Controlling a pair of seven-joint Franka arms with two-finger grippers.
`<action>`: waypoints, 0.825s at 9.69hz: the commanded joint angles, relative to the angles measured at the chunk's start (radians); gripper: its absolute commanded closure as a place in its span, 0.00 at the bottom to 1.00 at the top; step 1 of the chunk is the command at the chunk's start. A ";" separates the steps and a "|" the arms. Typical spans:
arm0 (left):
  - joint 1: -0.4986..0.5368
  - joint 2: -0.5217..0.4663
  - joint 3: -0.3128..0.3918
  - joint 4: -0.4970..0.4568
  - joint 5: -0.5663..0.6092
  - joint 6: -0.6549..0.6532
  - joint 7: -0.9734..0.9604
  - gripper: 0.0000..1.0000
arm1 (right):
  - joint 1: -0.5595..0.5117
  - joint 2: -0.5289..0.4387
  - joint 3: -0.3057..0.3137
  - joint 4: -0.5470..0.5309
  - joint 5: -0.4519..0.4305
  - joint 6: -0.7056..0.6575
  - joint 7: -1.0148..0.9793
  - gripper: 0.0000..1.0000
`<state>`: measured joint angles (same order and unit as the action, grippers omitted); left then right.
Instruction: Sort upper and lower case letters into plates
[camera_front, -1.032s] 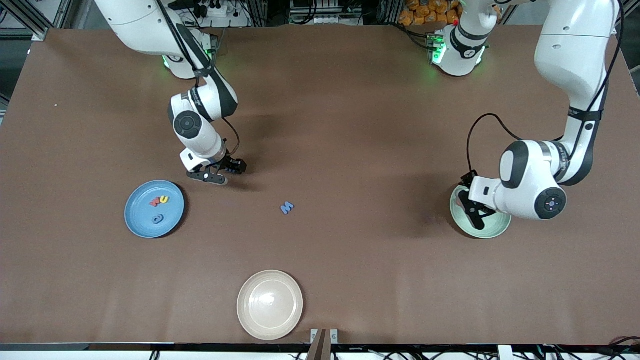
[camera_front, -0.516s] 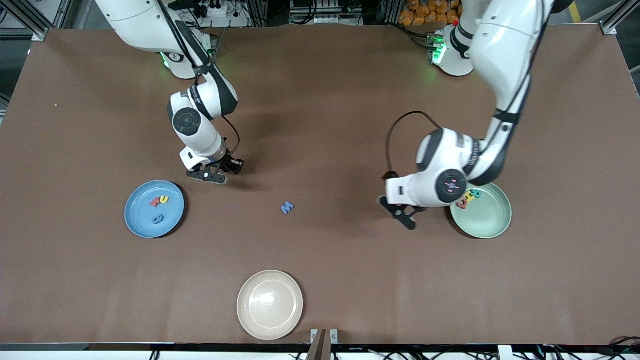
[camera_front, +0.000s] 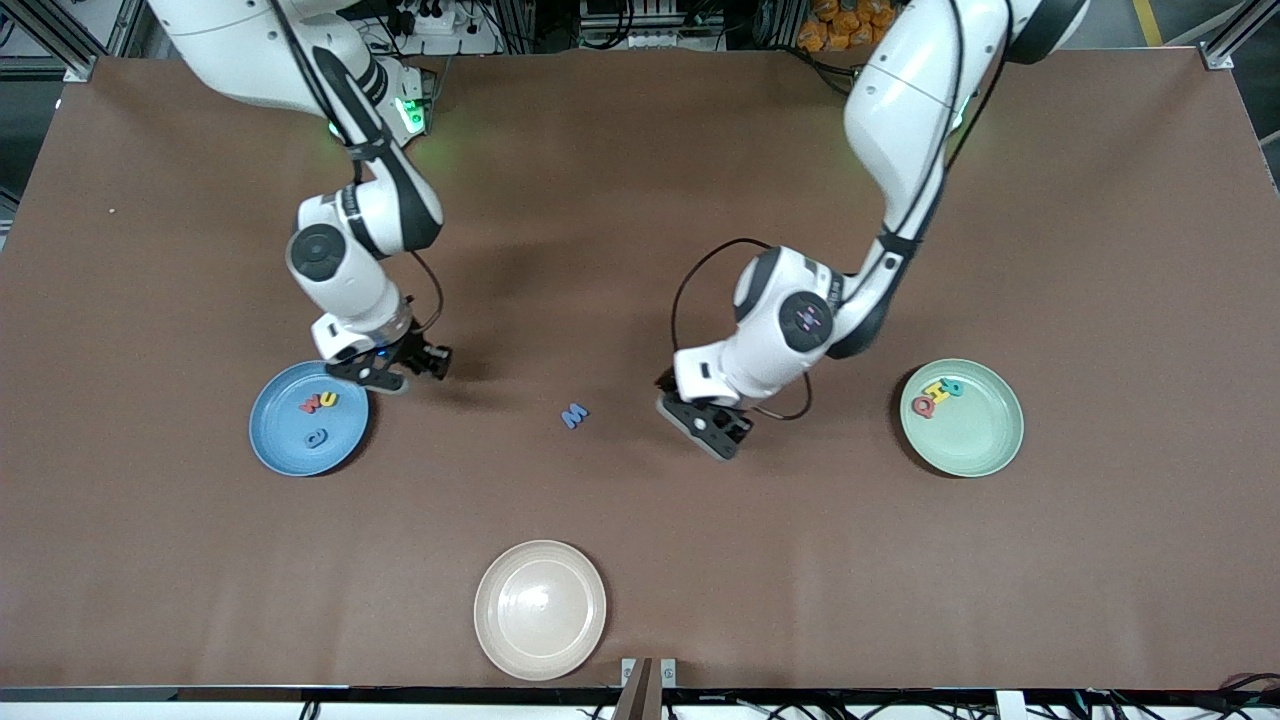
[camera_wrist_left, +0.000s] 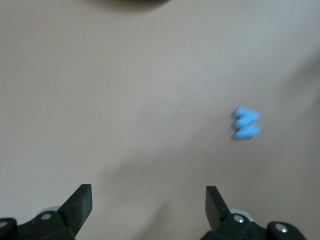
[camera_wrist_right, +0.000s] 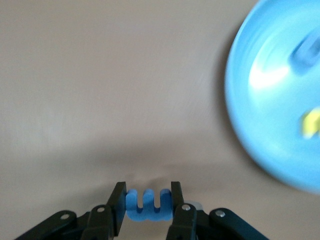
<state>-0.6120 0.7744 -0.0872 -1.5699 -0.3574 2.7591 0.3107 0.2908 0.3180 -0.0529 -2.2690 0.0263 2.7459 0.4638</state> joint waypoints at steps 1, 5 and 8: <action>-0.119 0.096 0.021 0.034 -0.034 0.271 -0.033 0.00 | -0.019 -0.002 -0.068 0.080 -0.072 -0.023 -0.072 1.00; -0.172 0.193 0.030 0.103 -0.009 0.398 -0.015 0.00 | -0.091 0.069 -0.108 0.134 -0.129 -0.015 -0.175 1.00; -0.277 0.304 0.121 0.237 -0.014 0.432 -0.039 0.00 | -0.116 0.070 -0.105 0.126 -0.128 -0.022 -0.186 0.00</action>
<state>-0.8290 1.0098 -0.0241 -1.4166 -0.3595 3.1602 0.2886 0.1892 0.3864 -0.1680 -2.1544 -0.0815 2.7316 0.2817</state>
